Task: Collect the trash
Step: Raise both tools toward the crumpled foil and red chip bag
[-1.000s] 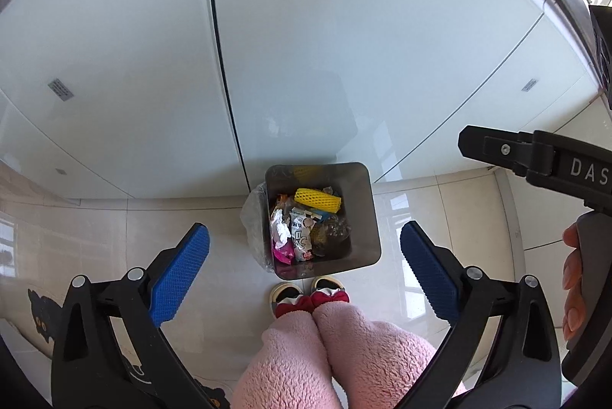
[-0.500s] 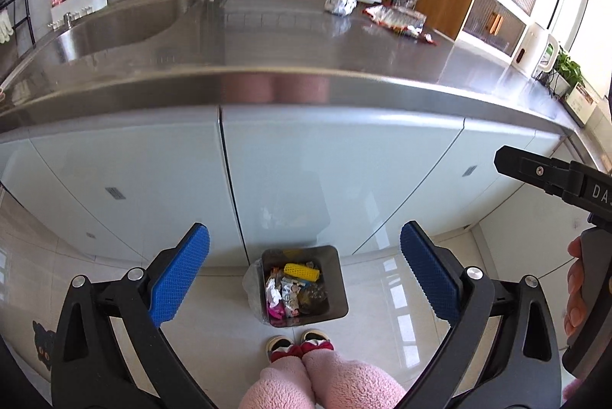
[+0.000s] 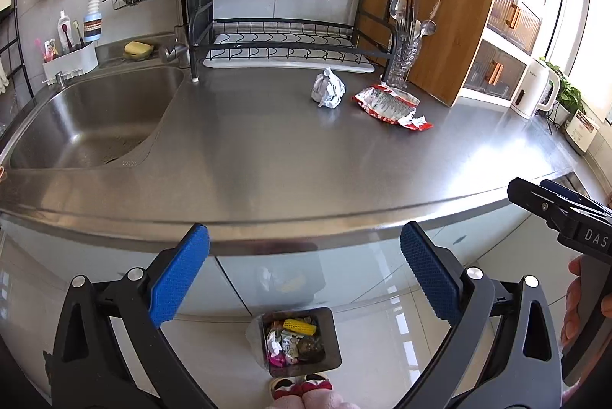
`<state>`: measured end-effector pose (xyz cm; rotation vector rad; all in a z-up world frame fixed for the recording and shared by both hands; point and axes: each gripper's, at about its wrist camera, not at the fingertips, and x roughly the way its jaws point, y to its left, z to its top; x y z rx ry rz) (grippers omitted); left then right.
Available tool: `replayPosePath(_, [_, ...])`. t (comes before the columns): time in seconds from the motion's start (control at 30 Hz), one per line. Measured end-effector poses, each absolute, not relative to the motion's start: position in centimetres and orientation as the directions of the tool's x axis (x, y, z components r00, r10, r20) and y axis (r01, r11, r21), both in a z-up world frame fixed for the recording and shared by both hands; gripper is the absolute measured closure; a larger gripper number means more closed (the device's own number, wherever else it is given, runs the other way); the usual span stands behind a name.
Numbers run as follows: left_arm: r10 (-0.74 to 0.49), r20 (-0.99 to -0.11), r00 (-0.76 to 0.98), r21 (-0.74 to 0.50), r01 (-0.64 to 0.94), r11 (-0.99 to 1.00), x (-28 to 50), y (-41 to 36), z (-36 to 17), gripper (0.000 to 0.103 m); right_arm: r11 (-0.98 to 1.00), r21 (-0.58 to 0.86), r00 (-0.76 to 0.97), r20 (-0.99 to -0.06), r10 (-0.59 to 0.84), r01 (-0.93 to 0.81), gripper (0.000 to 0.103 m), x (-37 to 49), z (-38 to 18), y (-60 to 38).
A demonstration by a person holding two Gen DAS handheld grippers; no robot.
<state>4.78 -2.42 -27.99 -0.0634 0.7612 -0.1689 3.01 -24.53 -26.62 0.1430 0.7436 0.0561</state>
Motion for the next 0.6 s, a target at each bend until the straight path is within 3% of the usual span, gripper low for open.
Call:
replayPosePath(0.23, [-0.157, -0.715, 0.681, -0.097, 0.127, 0.987, 13.5, -4.2, -28.0, 0.008, 0.994, 0.104, 0.726, -0.686, 0.056, 0.021, 0.003, 10.5, -25.9, -26.5])
replayPosePath(0.4, [-0.148, -0.720, 0.678, -0.069, 0.141, 0.988, 19.5, -5.8, -28.1, 0.008, 0.966, 0.253, 0.691, -0.708, 0.149, 0.051, 0.003, 16.5, -27.8, -29.3])
replayPosePath(0.6, [-0.136, -0.733, 0.667, -0.035, 0.163, 0.986, 25.4, -7.9, -29.0, 0.008, 0.952, 0.298, 0.679, -0.713, 0.173, 0.070, 0.004, 22.3, -29.3, -31.1])
